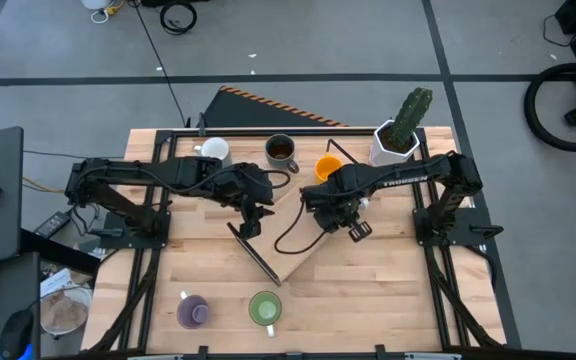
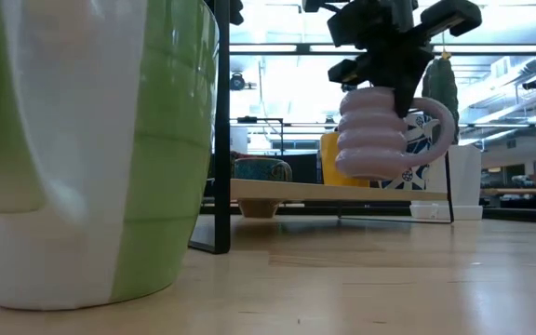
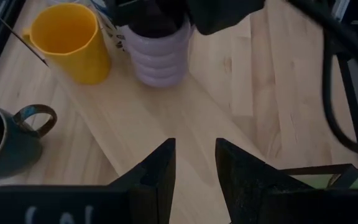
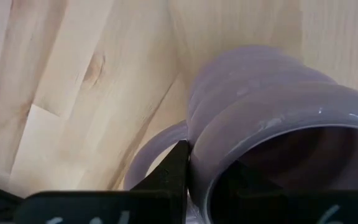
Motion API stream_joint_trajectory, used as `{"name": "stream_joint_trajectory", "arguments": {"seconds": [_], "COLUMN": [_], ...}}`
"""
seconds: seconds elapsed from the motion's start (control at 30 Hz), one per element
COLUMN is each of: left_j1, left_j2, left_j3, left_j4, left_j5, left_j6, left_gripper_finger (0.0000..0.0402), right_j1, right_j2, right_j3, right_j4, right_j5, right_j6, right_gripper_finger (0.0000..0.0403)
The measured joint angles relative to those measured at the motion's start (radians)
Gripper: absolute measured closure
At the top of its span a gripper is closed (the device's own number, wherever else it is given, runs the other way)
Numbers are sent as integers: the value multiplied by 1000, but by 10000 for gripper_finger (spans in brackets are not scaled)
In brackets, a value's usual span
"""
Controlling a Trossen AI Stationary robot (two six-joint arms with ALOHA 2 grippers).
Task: Place coffee mugs
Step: Put the right purple mug on the shelf
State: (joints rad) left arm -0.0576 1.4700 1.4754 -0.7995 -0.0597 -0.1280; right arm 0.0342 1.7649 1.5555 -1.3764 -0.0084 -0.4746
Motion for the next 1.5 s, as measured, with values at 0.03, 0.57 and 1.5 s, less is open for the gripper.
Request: {"name": "stream_joint_trajectory", "arguments": {"seconds": [0.03, 0.57, 1.5], "left_j1": [0, -1, -1], "left_j2": [0, 0, 0], "left_j3": [0, 0, -1], "left_j4": [3, 3, 15], "left_j5": [0, 1, 0], "left_j6": [0, 0, 29], "left_gripper_finger": [283, 283, 283], "right_j1": [-6, -19, -24], "right_j2": [0, 0, 1], "right_j3": [0, -10, -47], "right_j4": [0, 8, 53], "right_j5": [-6, -28, 8], "right_j6": [0, 0, 125], "right_gripper_finger": [360, 360, 273]}}
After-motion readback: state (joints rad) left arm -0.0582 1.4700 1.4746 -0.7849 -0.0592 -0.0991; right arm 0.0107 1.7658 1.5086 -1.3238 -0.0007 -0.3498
